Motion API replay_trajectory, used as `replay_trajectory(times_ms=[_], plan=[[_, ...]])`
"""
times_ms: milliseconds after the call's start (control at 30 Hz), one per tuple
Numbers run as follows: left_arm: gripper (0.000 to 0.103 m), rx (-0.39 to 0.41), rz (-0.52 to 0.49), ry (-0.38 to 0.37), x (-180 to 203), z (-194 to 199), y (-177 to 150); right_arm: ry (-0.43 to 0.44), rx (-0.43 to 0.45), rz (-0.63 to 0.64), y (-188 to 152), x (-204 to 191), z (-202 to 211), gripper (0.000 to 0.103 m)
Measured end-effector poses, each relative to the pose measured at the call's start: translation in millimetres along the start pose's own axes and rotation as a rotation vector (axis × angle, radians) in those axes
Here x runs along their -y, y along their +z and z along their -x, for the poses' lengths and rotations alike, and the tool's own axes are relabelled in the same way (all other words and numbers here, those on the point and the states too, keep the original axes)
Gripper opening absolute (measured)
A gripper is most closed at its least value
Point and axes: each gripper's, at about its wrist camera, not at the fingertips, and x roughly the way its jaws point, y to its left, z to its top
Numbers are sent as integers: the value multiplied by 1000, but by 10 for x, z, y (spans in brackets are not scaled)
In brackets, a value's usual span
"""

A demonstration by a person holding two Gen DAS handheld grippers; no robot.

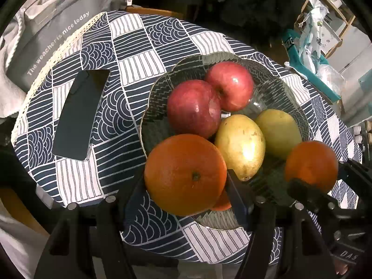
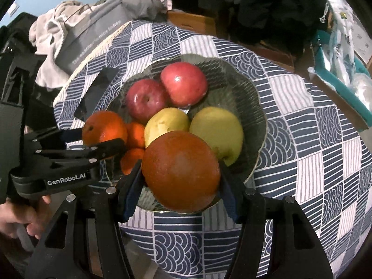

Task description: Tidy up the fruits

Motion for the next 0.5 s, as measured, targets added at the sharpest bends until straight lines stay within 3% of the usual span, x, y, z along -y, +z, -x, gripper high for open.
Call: replay_trajectory(times_ms=[100, 233, 400, 500], plan=[[70, -5, -26, 19, 37, 2, -5, -3, 6, -9, -9, 10, -8, 62], [80, 29, -37, 41, 56, 92, -4, 20, 52, -32, 33, 56, 124, 65], [80, 61, -45, 32, 85, 248, 15, 8, 104, -56, 65, 142, 329, 66], [80, 84, -56, 23, 149, 373, 15, -42, 147, -59, 68, 173, 499, 66]])
